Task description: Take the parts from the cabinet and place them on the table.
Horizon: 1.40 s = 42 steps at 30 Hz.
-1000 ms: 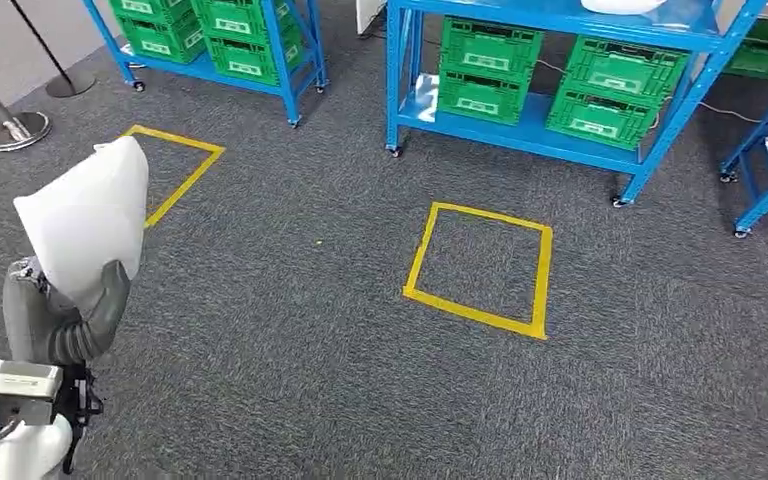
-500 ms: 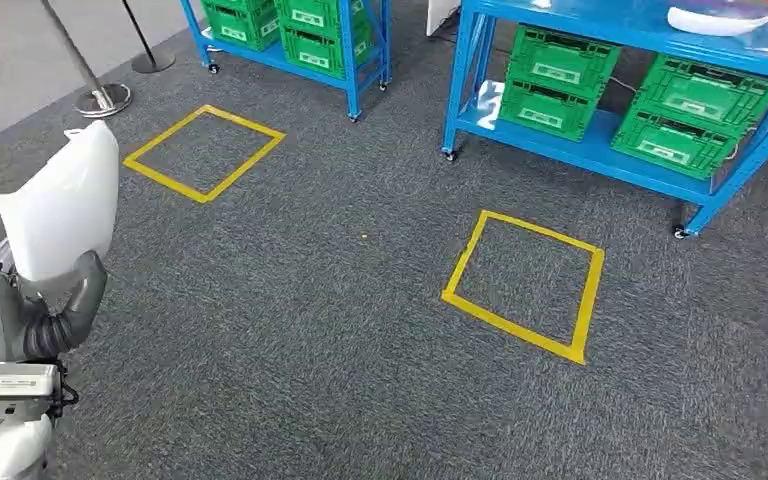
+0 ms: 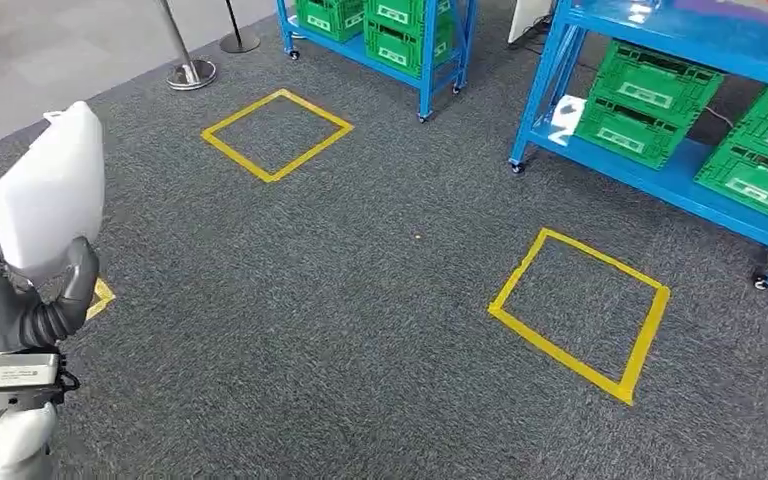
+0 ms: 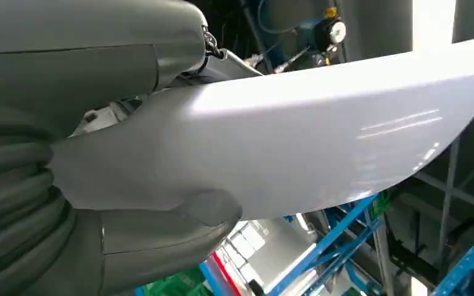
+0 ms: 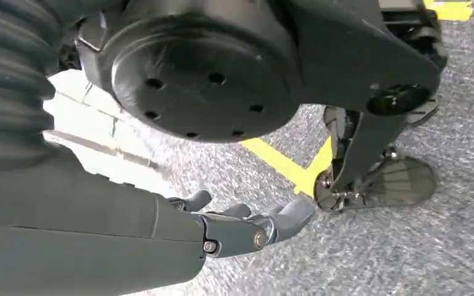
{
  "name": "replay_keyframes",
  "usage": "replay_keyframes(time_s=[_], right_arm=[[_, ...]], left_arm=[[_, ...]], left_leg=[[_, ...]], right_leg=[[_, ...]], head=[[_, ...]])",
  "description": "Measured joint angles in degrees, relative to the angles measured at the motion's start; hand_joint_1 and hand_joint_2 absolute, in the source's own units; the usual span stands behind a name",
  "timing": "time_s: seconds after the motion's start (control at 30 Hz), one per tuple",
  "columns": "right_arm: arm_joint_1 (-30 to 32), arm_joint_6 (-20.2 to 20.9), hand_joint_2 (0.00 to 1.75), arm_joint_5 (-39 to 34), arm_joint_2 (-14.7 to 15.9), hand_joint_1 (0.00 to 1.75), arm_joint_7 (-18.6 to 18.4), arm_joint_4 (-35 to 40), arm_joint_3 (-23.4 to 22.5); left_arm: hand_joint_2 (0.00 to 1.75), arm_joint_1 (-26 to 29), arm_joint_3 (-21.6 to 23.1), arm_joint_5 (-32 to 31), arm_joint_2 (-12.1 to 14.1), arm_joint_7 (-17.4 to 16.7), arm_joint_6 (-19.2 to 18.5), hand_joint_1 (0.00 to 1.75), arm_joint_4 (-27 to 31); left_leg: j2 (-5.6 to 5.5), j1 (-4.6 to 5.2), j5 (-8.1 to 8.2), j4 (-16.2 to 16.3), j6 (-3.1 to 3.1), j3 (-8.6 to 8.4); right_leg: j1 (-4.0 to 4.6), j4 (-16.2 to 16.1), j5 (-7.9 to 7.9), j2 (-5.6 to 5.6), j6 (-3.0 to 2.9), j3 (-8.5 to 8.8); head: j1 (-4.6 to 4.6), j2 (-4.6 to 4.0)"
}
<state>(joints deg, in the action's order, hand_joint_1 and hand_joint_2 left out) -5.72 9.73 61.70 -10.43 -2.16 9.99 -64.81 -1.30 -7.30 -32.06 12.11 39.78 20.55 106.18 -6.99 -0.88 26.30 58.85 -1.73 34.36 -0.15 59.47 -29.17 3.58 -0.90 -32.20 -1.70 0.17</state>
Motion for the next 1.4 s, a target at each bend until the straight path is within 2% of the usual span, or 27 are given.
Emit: replay_keyframes(time_s=[0.07, 0.1, 0.13, 0.17, 0.23, 0.27, 0.3, 0.37, 0.43, 0.57, 0.6, 0.63, 0.67, 0.73, 0.77, 0.83, 0.87, 0.9, 0.93, 1.0, 1.07, 1.1, 1.13, 1.17, 1.27, 1.33, 1.4], right_arm=[[0.0, -0.2, 1.75, -0.1, 0.0, 0.00, 0.0, 0.0, 0.0], [0.0, -0.2, 1.75, -0.1, 0.0, 0.00, 0.0, 0.0, 0.0], [0.1, -0.2, 1.75, -0.1, 0.0, 0.00, 0.1, 0.0, 0.0], [0.1, -0.2, 1.75, -0.1, 0.0, 0.00, 0.1, 0.0, 0.0], [0.3, -0.3, 1.75, -0.1, 0.0, 0.00, 0.0, 0.0, 0.0], [0.3, -0.4, 1.75, -0.1, 0.0, 0.00, 0.0, 0.0, -0.1], [0.3, -0.5, 1.75, -0.1, 0.0, 0.00, 0.0, 0.0, -0.1], [0.2, -0.5, 1.75, 0.0, 0.0, 0.00, -0.1, 0.0, -0.1], [0.2, -0.5, 1.75, 0.0, 0.0, 0.00, -0.2, 0.0, -0.1], [-0.2, -0.5, 1.75, 0.0, 0.0, 0.00, -0.2, 0.0, -0.1], [-0.3, -0.5, 1.75, 0.0, 0.0, 0.00, -0.2, 0.0, -0.1], [-0.3, -0.5, 1.75, 0.0, 0.0, 0.00, -0.1, 0.0, -0.1], [-0.2, -0.5, 1.75, 0.1, 0.0, 0.00, -0.1, 0.0, -0.1], [0.0, -0.4, 1.75, 0.2, 0.0, 0.00, -0.2, 0.0, -0.1], [0.0, -0.3, 1.75, 0.2, 0.0, 0.00, -0.1, 0.0, -0.1], [-0.1, -0.2, 1.75, 0.2, 0.0, 0.00, -0.2, 0.0, -0.1], [-0.1, -0.2, 1.75, 0.2, 0.0, 0.00, -0.3, 0.0, -0.1], [0.0, -0.2, 1.75, 0.2, 0.1, 0.00, -0.5, 0.0, -0.1], [0.0, -0.2, 1.75, 0.2, 0.2, 0.00, -0.6, 0.0, -0.1], [-0.2, -0.2, 1.75, 0.2, 0.2, 0.00, -0.8, 0.0, -0.1], [-0.2, -0.2, 1.75, 0.3, 0.2, 0.00, -0.7, 0.0, -0.1], [-0.2, -0.3, 1.75, 0.3, 0.2, 0.00, -0.7, 0.0, -0.1], [-0.2, -0.3, 1.75, 0.4, 0.3, 0.00, -0.7, 0.0, -0.1], [-0.2, -0.3, 1.75, 0.4, 0.3, 0.00, -0.6, 0.0, -0.1], [0.1, -0.1, 1.75, 0.5, 0.3, 0.00, -0.4, 0.0, -0.2], [0.1, -0.1, 1.75, 0.5, 0.3, 0.00, -0.2, 0.0, -0.2], [0.1, -0.1, 1.75, 0.5, 0.2, 0.00, -0.1, 0.0, -0.2]], left_arm=[[1.75, 0.1, 0.0, -0.1, 0.3, 0.1, 0.6, 1.75, 0.0], [1.75, 0.1, 0.0, -0.1, 0.5, 0.1, 0.9, 1.75, 0.0], [1.75, -0.4, 0.0, -0.1, 0.8, 0.1, 1.2, 1.75, -0.1], [1.75, -0.8, 0.1, -0.1, 0.8, 0.1, 1.6, 1.75, -0.2], [1.75, -0.8, 0.2, -0.1, 0.8, 0.1, 2.5, 1.75, -0.6], [1.75, -0.8, 0.3, -0.1, 0.9, 0.1, 2.9, 1.75, -0.9], [1.75, -0.8, 0.3, -0.1, 1.1, 0.1, 3.2, 1.75, -1.0], [1.75, -1.4, 0.6, -0.1, 1.6, 0.1, 3.6, 1.75, -1.4], [1.75, -2.7, 0.8, -0.3, 2.2, 0.1, 3.7, 1.75, -1.6], [1.75, -3.5, 1.2, -0.8, 3.1, 0.0, 3.5, 1.75, -1.9], [1.75, -3.7, 1.4, -0.9, 3.3, 0.0, 3.5, 1.75, -1.9], [1.75, -4.3, 1.5, -1.1, 3.6, -0.1, 3.3, 1.75, -2.0], [1.75, -5.2, 1.7, -1.4, 3.6, -0.3, 2.9, 1.75, -2.3], [1.75, -6.5, 2.3, -1.4, 4.6, -0.1, 2.0, 1.75, -3.3], [1.75, -6.9, 2.4, -1.2, 5.3, 0.0, 1.9, 1.75, -3.7], [1.75, -7.5, 2.7, 0.1, 7.0, 0.0, 2.2, 1.75, -4.3], [1.75, -8.0, 2.9, 1.0, 8.0, 0.1, 2.8, 1.75, -4.5], [1.75, -8.3, 3.2, 1.7, 9.0, 0.1, 3.6, 1.75, -4.6], [1.75, -8.6, 3.6, 1.9, 10.0, 0.1, 4.5, 1.75, -4.6], [1.75, -9.1, 4.3, 2.2, 11.2, 0.2, 5.6, 1.75, -4.7], [1.75, -9.0, 4.7, 2.1, 12.4, 0.2, 6.2, 1.75, -4.7], [1.75, -8.8, 4.9, 1.9, 12.8, 0.1, 6.5, 1.75, -4.7], [1.75, -9.0, 4.9, 1.6, 13.2, 0.2, 6.7, 1.75, -4.7], [1.75, -9.3, 5.1, 1.5, 13.2, 0.2, 6.7, 1.75, -4.7], [1.75, -9.0, 5.7, 1.1, 13.4, 0.2, 6.7, 1.75, -4.7], [1.75, -8.9, 5.9, 1.2, 13.7, 0.2, 6.7, 1.75, -4.7], [1.75, -8.9, 6.1, 1.4, 14.4, 0.2, 6.7, 1.75, -4.6]], left_leg=[[-1.52, -0.09, -0.53, -0.6, -0.94, 0.59], [0.69, 0.01, -0.09, 0.3, -0.90, 0.72], [3.71, 0.24, 1.77, 2.4, -1.12, 1.85], [5.34, 0.21, 4.40, 6.6, -1.43, 3.80], [6.44, 0.04, 8.26, 15.3, -1.89, 7.61], [6.62, -0.06, 8.43, 17.0, -2.01, 8.28], [6.80, -0.19, 7.39, 15.9, -2.11, 7.48], [7.98, -0.32, 3.16, 7.0, -2.12, 2.27], [13.01, 0.16, 1.53, -0.6, -1.43, -1.99], [9.71, 0.33, 0.78, -0.5, 0.35, -1.19], [9.04, -0.13, 0.41, -0.8, 0.83, -1.57], [8.34, -0.13, 0.25, -0.9, 1.17, -1.40], [7.69, -0.13, 0.12, -0.8, 1.45, -1.18], [5.94, 0.02, -0.03, -0.8, 1.69, -0.78], [5.12, 0.10, -0.07, -0.6, 1.73, -0.62], [3.52, 0.11, -0.09, -0.4, 1.66, -0.52], [2.62, 0.11, -0.07, -0.2, 1.57, -0.51], [1.86, 0.06, -0.02, 0.0, 1.33, -0.49], [1.31, -0.10, -0.03, 0.1, 1.02, -0.27], [0.04, -0.04, -0.25, 0.0, -0.05, 0.20], [-1.31, -0.36, -0.75, -0.6, -1.01, 0.30], [-0.51, -0.37, -0.67, -0.3, -1.11, 0.64], [3.01, -0.14, 0.27, 0.9, -1.18, 1.20], [5.13, -0.08, 2.31, 3.9, -1.42, 2.69], [6.56, -0.26, 7.44, 16.1, -2.06, 8.43], [6.87, -0.27, 5.22, 14.1, -2.11, 7.23], [8.53, -0.23, 0.73, 4.2, -2.00, 1.60]], right_leg=[[-0.34, -0.8, 0.61, -1.53, -0.96, 0.29], [-0.41, -1.2, 0.94, -2.29, -1.31, 0.41], [-0.41, -1.4, 1.02, -2.88, -1.72, 0.42], [-0.30, -1.4, 1.04, -3.76, -1.81, 0.30], [-0.23, -1.3, 0.97, -5.48, -1.90, 0.19], [-0.23, -1.3, 0.95, -6.34, -1.91, 0.13], [-0.24, -1.3, 0.94, -7.11, -1.88, 0.13], [-0.27, -1.2, 0.77, -8.63, -1.63, 0.28], [0.34, -0.7, 0.24, -9.88, -0.91, 0.46], [0.24, -0.9, 0.14, -12.54, 0.43, 1.01], [-0.16, -0.4, -0.36, -11.01, 1.05, 0.92], [-0.29, 1.7, -1.91, -7.16, 1.26, 0.10], [-0.32, 5.5, -4.09, -5.20, 1.30, -1.74], [-0.28, 14.8, -7.91, -3.82, 1.29, -6.51], [-0.25, 17.1, -8.11, -3.69, 1.19, -7.89], [-0.24, 13.9, -4.87, -3.56, 0.83, -6.79], [-0.27, 8.8, -1.95, -3.18, 0.55, -4.40], [-0.30, 3.4, 0.56, -1.68, 0.30, -1.76], [-0.55, 0.6, 0.13, 1.77, 0.04, -0.54], [-0.17, 0.2, 0.37, 0.41, -0.06, -0.59], [0.21, 0.0, 0.58, -0.66, -0.81, -0.43], [-0.28, -0.9, 1.11, -1.63, -1.44, -0.07], [-0.17, -1.3, 1.23, -2.32, -1.69, 0.19], [-0.09, -1.3, 1.19, -3.00, -2.12, 0.25], [0.20, -1.2, 0.98, -5.58, -2.40, 0.18], [0.27, -1.2, 0.81, -7.25, -2.29, 0.28], [0.25, -1.0, 0.43, -8.76, -2.01, 0.54]], head=[[0.04, 0.00], [-0.04, 0.00], [-0.44, 0.00], [-0.44, 0.00], [-0.44, 0.00], [-0.46, 0.00], [-0.46, 0.00], [-0.46, 0.00], [-0.50, 0.00], [-0.22, 0.00], [-0.22, 0.00], [-0.07, 0.00], [0.04, 0.00], [0.06, 0.00], [0.09, 0.00], [0.07, 0.00], [0.09, 0.00], [0.09, 0.00], [0.04, 0.00], [0.04, 0.00], [0.07, 0.00], [0.04, 0.00], [-0.11, 0.00], [-0.22, 0.00], [-0.24, 0.00], [-0.24, 0.00], [-0.24, 0.00]])
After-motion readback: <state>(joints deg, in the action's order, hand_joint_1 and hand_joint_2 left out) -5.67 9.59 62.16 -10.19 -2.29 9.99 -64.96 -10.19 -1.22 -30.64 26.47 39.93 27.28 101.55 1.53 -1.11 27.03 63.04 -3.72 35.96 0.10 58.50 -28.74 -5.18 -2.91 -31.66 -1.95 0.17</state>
